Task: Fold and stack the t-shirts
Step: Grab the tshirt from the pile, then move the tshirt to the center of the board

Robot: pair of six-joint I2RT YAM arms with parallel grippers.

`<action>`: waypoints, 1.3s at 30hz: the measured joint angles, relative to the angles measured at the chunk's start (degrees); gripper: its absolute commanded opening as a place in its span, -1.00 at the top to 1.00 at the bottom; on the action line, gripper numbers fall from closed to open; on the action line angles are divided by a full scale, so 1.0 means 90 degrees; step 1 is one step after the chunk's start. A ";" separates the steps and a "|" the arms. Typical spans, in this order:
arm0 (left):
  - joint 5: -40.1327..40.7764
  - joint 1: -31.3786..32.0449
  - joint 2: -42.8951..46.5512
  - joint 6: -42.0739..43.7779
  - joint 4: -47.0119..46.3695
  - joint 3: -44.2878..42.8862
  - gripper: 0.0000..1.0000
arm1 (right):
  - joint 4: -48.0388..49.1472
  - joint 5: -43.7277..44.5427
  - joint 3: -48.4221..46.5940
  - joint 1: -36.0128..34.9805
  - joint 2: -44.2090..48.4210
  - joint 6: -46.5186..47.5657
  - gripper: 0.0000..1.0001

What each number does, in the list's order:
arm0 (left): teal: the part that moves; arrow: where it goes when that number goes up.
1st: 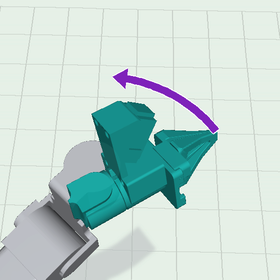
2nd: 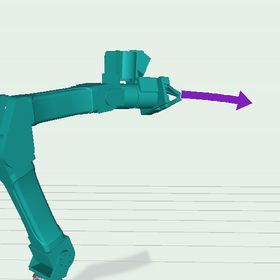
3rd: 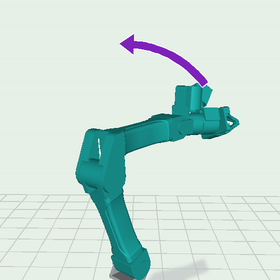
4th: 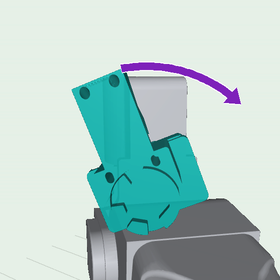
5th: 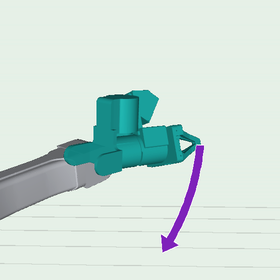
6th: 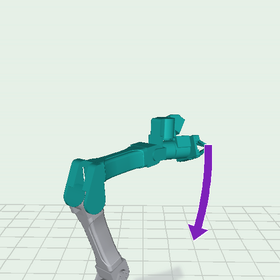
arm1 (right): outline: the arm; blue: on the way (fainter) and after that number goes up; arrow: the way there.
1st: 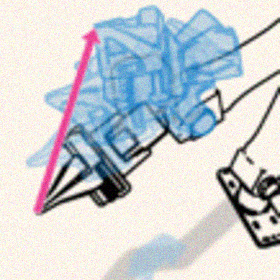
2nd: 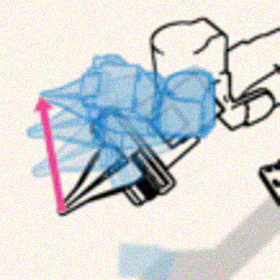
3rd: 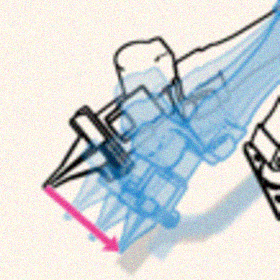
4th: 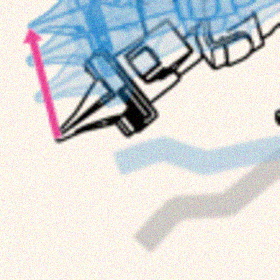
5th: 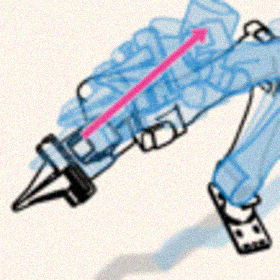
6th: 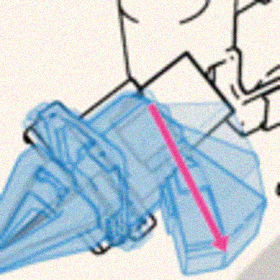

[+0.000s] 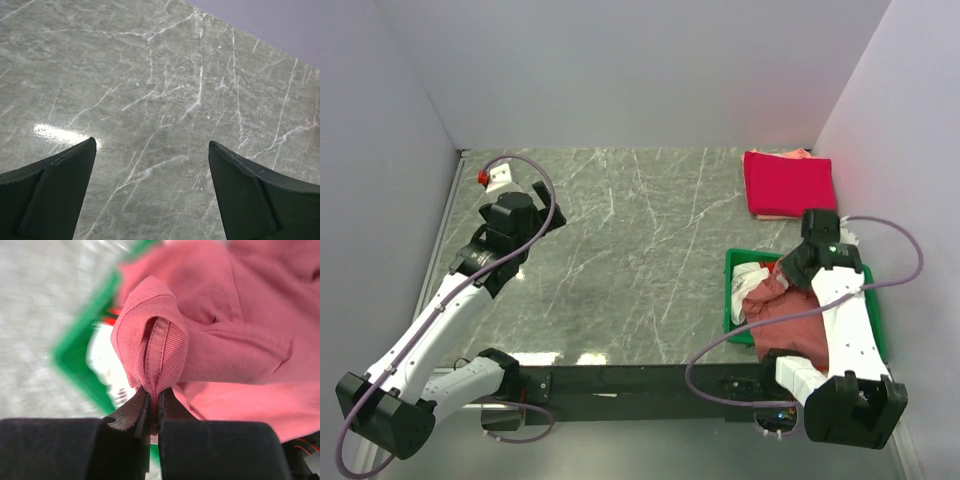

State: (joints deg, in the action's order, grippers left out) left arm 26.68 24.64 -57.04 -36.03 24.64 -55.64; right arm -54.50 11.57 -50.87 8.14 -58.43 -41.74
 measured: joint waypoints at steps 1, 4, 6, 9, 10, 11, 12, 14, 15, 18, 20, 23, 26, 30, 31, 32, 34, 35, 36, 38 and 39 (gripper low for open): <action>0.0017 0.0000 0.0017 0.0005 0.0002 -0.0005 -0.99 | -0.0090 -0.0017 -0.0296 0.0000 0.0044 0.0051 1.00; 0.0041 -0.0005 0.0053 0.0051 0.0007 -0.0097 -0.99 | -0.0325 -0.0068 -0.1294 0.0000 0.0187 0.0134 1.00; 0.0053 -0.0005 0.0087 0.0058 0.0005 -0.0182 -0.99 | -0.0525 -0.0143 -0.2130 0.0002 0.0233 0.0153 1.00; 0.0029 -0.0005 0.0211 0.0075 -0.0007 -0.0260 -0.99 | -0.0573 -0.0372 -0.3230 0.0005 0.0294 0.0185 1.00; 0.0010 -0.0007 0.0260 0.0073 0.0000 -0.0277 -0.99 | -0.0568 -0.0483 -0.3560 0.0005 0.0316 0.0209 1.00; -0.0012 -0.0010 0.0301 0.0070 -0.0002 -0.0294 -0.99 | -0.0571 -0.0619 -0.3876 0.0005 0.0318 0.0248 1.00; -0.0044 -0.0010 0.0335 0.0061 0.0000 -0.0313 -0.99 | -0.0544 -0.0789 -0.4175 0.0005 0.0318 0.0282 1.00; -0.0095 -0.0010 0.0384 0.0044 0.0002 -0.0355 -0.99 | -0.0508 -0.1171 -0.4714 -0.0005 0.0265 0.0347 1.00; -0.0114 -0.0010 0.0398 0.0039 -0.0002 -0.0374 -0.99 | -0.0469 -0.1326 -0.4932 -0.0017 0.0214 0.0372 1.00; -0.0189 -0.0010 0.0420 0.0034 0.0000 -0.0430 -0.99 | -0.0163 -0.1710 -0.5569 -0.0250 0.0022 0.0437 1.00; -0.0245 -0.0010 0.0440 0.0036 0.0007 -0.0486 -0.99 | -0.0017 -0.1770 -0.5802 -0.0624 -0.0041 0.0459 1.00; -0.0321 -0.0010 0.0466 0.0046 0.0034 -0.0680 -0.99 | 0.0032 -0.1649 -0.6215 -0.1494 -0.0274 0.0461 1.00; -0.0345 -0.0010 0.0491 0.0063 0.0015 -0.0945 -0.99 | 0.0032 -0.1423 -0.6844 -0.2518 -0.0763 0.0488 1.00; -0.0376 -0.0010 0.0561 0.0168 -0.0005 -0.1171 -0.99 | 0.0027 -0.0901 -0.8344 -0.3827 -0.1841 0.0639 1.00; -0.0376 -0.0010 0.0578 0.0206 -0.0005 -0.1200 -0.99 | 0.0080 -0.0780 -0.8789 -0.4087 -0.2254 0.0707 1.00; -0.0376 -0.0010 0.0590 0.0233 -0.0005 -0.1217 -0.99 | 0.0100 -0.0746 -0.8879 -0.4255 -0.2348 0.0724 1.00; -0.0372 -0.0010 0.0622 0.0284 0.0005 -0.1222 -0.99 | 0.0165 -0.0658 -0.9165 -0.4646 -0.2720 0.0806 1.00; -0.0367 -0.0010 0.0629 0.0299 0.0002 -0.1222 -0.99 | 0.0233 -0.0641 -0.9216 -0.4804 -0.2851 0.0838 1.00; -0.0367 -0.0010 0.0636 0.0323 0.0007 -0.1222 -0.99 | 0.0335 -0.0656 -0.9231 -0.4962 -0.2963 0.0860 1.00; -0.0359 -0.0010 0.0656 0.0379 0.0007 -0.1222 -0.99 | 0.0546 -0.0712 -0.9233 -0.5192 -0.3140 0.0862 1.00; -0.0359 -0.0010 0.0668 0.0393 0.0007 -0.1222 -0.99 | 0.0646 -0.0770 -0.9292 -0.5302 -0.3257 0.0857 1.00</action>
State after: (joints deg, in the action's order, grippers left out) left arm 23.44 24.56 -51.03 -32.49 24.71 -66.63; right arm -48.69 4.64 -134.50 -39.57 -87.74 -34.02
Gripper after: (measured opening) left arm 0.995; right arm 0.067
